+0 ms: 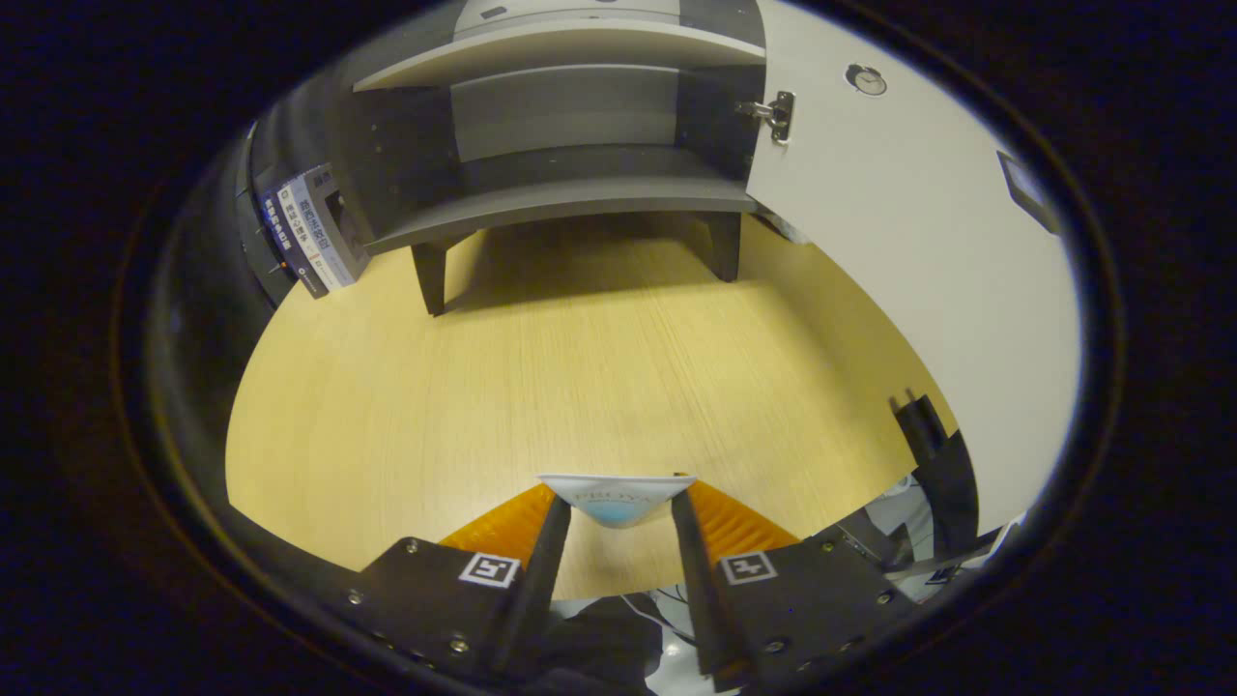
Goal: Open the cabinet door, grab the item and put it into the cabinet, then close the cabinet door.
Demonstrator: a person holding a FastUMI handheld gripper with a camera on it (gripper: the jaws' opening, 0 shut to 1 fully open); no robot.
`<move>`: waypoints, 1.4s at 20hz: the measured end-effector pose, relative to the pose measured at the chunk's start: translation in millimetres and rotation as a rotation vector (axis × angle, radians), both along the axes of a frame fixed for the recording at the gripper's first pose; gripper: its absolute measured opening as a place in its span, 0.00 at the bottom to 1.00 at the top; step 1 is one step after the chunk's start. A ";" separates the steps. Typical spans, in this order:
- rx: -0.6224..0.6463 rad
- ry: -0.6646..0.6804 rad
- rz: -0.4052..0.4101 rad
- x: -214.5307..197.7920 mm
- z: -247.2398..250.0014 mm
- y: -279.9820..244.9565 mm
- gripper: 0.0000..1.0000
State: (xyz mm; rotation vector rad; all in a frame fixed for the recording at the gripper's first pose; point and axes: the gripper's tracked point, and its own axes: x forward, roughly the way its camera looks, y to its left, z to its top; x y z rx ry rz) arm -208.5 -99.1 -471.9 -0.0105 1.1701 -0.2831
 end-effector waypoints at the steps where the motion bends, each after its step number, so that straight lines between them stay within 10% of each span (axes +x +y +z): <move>1: -0.004 -0.002 -0.002 1.7 -2.2 -0.2 0.51; 11: -0.007 -0.048 -0.039 36.2 54.0 -6.0 0.42; 28: 0.037 -0.286 0.103 271.9 244.8 -3.0 0.42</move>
